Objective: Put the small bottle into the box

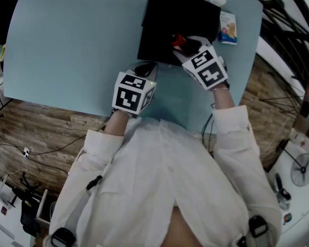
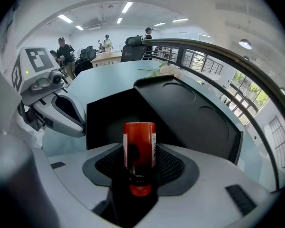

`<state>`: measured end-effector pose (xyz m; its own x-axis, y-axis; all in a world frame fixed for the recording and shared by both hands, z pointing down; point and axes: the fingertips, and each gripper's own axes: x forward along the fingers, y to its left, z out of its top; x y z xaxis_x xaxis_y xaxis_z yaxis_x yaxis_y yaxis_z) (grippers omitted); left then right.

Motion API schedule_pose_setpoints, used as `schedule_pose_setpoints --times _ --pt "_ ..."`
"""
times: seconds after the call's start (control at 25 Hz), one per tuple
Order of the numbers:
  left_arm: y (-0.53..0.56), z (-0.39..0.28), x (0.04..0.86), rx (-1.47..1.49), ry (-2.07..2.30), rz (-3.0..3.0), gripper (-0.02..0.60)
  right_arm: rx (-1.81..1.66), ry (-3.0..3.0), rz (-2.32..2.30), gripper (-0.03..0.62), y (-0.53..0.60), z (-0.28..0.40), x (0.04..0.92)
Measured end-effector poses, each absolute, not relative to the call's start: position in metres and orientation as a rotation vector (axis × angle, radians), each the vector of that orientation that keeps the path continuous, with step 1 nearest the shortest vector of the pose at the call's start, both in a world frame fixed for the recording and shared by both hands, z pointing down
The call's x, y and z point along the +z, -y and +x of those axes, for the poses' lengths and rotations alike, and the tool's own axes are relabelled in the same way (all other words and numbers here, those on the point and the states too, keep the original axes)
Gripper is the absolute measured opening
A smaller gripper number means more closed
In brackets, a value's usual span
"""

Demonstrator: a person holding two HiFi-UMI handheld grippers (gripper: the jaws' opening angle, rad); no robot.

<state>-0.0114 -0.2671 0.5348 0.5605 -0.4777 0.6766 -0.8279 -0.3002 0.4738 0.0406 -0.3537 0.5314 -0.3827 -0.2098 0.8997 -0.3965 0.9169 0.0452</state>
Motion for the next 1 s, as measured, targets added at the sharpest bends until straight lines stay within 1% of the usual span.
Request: schedule_pose_setpoints --times 1.0 --pt "0.261 -0.013 0.541 0.518 1.047 1.938 0.003 0.243 1.931 0.420 0.202 0.353 0.034 0.545"
